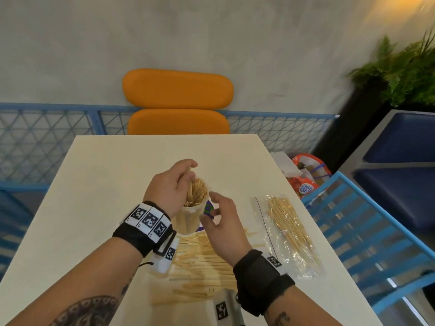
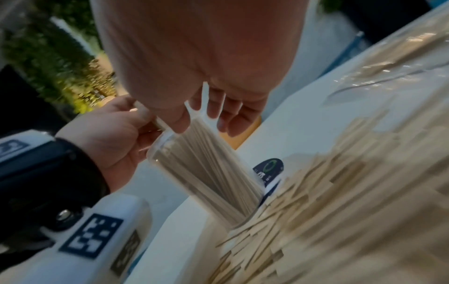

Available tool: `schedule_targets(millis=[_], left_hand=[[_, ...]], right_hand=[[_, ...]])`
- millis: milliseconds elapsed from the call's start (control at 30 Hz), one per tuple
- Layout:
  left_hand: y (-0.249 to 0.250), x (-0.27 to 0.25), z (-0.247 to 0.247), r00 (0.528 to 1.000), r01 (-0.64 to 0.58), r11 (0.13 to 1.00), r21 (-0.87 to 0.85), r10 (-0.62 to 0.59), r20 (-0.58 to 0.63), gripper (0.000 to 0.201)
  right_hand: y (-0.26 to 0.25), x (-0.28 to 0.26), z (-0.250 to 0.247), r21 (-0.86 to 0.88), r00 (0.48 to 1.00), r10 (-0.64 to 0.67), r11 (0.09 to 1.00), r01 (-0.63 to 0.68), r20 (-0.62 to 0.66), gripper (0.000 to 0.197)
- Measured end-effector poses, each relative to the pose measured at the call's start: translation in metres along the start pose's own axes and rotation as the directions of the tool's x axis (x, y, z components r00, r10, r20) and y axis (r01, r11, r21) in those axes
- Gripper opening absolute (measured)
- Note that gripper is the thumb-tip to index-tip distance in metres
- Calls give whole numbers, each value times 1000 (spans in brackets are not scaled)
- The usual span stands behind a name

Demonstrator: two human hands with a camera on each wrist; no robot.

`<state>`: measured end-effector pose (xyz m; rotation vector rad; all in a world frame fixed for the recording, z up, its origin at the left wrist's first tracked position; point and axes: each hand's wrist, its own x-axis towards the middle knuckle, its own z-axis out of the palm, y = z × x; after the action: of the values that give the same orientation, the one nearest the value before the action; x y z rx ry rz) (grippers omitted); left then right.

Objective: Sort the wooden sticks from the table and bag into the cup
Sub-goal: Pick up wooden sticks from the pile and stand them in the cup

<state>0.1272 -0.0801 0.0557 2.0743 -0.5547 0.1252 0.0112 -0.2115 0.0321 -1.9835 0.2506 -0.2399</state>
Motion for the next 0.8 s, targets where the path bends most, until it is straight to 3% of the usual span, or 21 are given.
schedule_targets(millis=[167, 333, 533, 667, 800], left_hand=[[-16, -5, 5, 995, -73, 994, 85, 68, 66, 25], [-28, -16, 11, 972, -178, 978, 107, 158, 172, 32], [-34, -18, 11, 953, -296, 954, 47, 292, 80, 37], [-33, -19, 9, 966, -222, 972, 72, 209, 154, 38], [-24, -24, -5, 987, -140, 988, -57, 144, 76, 34]], right_hand=[[3, 16, 12, -349, 992, -94, 930, 119, 87, 76], [5, 18, 17, -411, 990, -111, 902, 136, 83, 73], [5, 17, 12, -448, 987, -115, 881, 152, 108, 72], [4, 14, 6, -434, 984, -97, 888, 153, 149, 71], [11, 12, -12, -351, 997, -24, 935, 46, 67, 65]])
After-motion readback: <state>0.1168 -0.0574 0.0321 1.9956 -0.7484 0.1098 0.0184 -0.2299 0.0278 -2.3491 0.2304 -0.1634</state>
